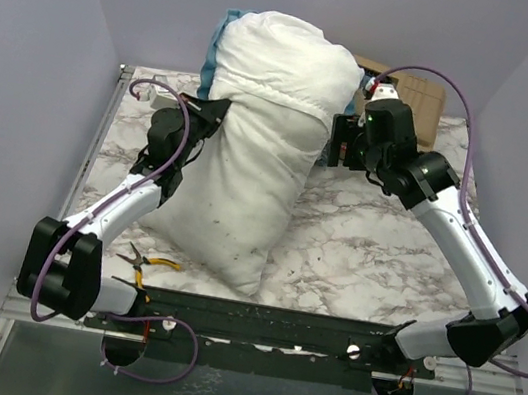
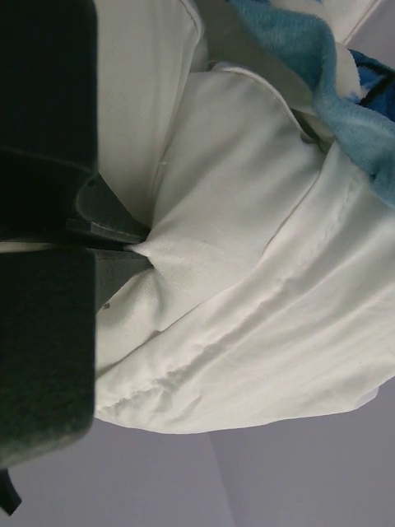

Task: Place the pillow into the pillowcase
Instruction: Stuff the pillow into the pillowcase.

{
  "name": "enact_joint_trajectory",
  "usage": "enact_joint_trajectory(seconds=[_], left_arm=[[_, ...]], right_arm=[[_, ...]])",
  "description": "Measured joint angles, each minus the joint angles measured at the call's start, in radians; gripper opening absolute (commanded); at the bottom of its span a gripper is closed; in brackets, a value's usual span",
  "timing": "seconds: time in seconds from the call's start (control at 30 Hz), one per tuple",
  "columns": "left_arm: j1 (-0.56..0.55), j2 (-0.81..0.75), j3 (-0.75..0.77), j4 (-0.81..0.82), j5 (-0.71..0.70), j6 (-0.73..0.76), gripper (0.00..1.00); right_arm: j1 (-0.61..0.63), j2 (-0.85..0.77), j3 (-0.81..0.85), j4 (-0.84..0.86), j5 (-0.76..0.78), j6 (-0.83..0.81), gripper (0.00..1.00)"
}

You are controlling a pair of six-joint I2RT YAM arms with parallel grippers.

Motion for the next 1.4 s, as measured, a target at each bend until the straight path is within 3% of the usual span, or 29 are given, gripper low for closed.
enact_joint_trajectory(seconds=[0.07, 0.23, 0.5, 0.57, 0.7, 0.73, 0.93, 1.13, 1.3, 1.4], left_arm=[[0.002, 0.013, 0.007, 0.002, 0.012, -0.006, 0.0], [0.005, 0.031, 0.026, 0.001, 0.056, -0.015, 0.0], [0.011, 0.033, 0.048, 0.0, 0.127, -0.012, 0.0], [0.012, 0.033, 0.048, 0.0, 0.135, -0.013, 0.0], [0.015, 0.033, 0.048, 0.0, 0.153, -0.014, 0.0], [0.015, 0.033, 0.048, 0.0, 0.156, -0.014, 0.0], [0.021, 0.033, 0.059, -0.011, 0.164, -0.014, 0.0], [0.034, 0.08, 0.135, -0.037, 0.174, -0.025, 0.0], [0.026, 0.126, 0.195, -0.038, 0.184, -0.027, 0.0], [-0.032, 0.137, 0.218, -0.043, 0.156, 0.01, 0.0]], right_arm=[[-0.05, 0.019, -0.043, 0.018, 0.024, -0.017, 0.71], [-0.192, 0.105, -0.095, 0.097, -0.007, -0.03, 0.73], [-0.251, 0.232, -0.095, 0.258, -0.242, -0.028, 0.71], [-0.261, 0.267, -0.091, 0.297, -0.298, -0.027, 0.54], [-0.294, 0.311, -0.089, 0.369, -0.437, -0.035, 0.05], [-0.298, 0.317, -0.085, 0.376, -0.47, -0.039, 0.01], [-0.31, 0.299, -0.083, 0.38, -0.656, -0.043, 0.0], [-0.311, 0.13, -0.175, 0.335, -0.887, -0.013, 0.0], [-0.251, -0.002, -0.238, 0.346, -1.051, 0.082, 0.0], [-0.2, -0.024, -0.259, 0.406, -1.119, 0.181, 0.0]])
